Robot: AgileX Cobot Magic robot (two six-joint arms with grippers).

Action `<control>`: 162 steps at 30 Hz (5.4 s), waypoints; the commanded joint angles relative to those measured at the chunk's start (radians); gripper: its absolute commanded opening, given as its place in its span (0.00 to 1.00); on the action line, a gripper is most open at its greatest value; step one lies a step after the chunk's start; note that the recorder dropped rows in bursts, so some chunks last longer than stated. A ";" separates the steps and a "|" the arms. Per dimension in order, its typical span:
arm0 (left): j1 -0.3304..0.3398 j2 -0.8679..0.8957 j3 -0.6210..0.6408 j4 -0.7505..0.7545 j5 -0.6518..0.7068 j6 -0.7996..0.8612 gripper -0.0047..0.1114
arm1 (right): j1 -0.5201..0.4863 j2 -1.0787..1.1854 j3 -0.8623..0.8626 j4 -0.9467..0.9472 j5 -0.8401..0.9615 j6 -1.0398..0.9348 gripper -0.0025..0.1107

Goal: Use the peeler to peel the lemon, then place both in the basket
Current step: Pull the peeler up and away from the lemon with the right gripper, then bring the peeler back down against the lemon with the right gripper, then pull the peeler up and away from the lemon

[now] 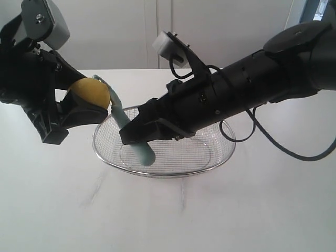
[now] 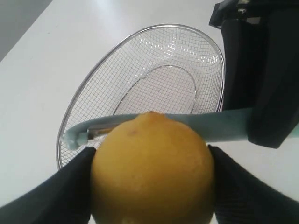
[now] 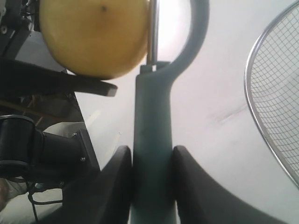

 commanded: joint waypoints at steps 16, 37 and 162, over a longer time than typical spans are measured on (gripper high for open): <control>-0.006 -0.006 0.002 -0.016 0.019 -0.009 0.04 | -0.005 -0.015 -0.008 -0.030 -0.035 -0.007 0.02; -0.006 -0.006 0.002 -0.016 0.019 -0.009 0.04 | -0.054 -0.136 -0.008 -0.042 -0.059 0.000 0.02; -0.006 -0.006 0.002 -0.016 0.027 -0.027 0.04 | -0.207 -0.237 0.051 -0.063 -0.133 0.026 0.02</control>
